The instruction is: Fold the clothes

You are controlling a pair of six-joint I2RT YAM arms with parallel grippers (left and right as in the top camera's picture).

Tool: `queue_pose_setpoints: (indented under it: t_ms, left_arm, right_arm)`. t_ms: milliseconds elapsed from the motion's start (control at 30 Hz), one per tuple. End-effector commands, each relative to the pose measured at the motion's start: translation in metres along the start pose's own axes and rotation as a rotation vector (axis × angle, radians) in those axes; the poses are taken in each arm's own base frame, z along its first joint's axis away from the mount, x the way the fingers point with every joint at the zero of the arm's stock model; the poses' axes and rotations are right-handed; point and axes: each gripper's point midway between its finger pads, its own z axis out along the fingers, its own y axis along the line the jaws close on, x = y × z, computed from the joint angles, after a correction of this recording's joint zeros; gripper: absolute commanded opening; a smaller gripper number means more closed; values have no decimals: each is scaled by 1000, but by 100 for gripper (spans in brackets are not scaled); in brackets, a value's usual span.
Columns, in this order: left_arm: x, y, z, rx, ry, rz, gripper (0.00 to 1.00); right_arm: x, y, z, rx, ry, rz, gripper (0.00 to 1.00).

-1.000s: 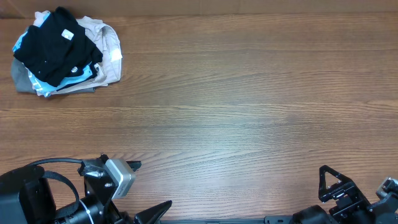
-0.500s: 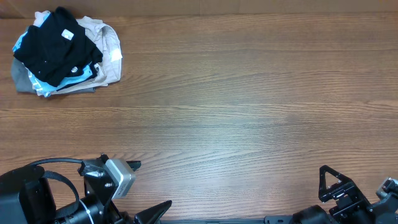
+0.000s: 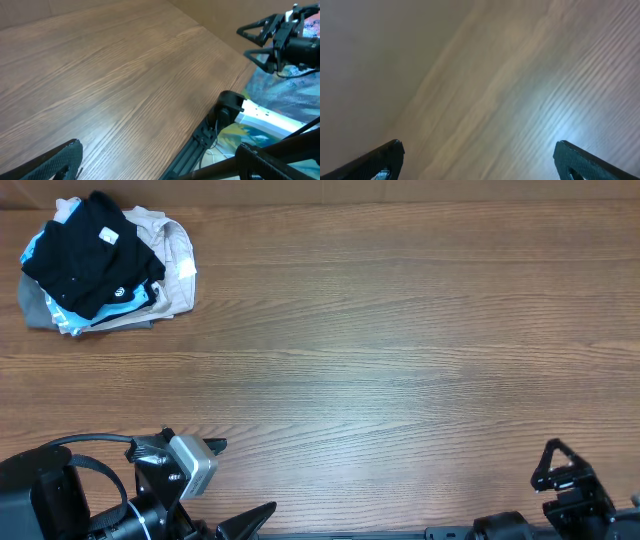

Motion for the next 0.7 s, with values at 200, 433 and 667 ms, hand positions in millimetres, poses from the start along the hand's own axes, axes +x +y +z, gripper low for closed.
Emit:
queue_pose_setpoints:
  t_ms: [200, 433, 667]
  left_arm:
    - [1, -1, 1, 9, 5, 34, 100]
    - [1, -1, 1, 9, 5, 34, 100]
    - [1, -1, 1, 9, 5, 34, 100]
  right_arm:
    - [22, 6, 56, -32, 2, -81, 100]
    - [52, 19, 97, -249, -19, -63, 100]
    - [62, 33, 125, -389, -91, -157, 100]
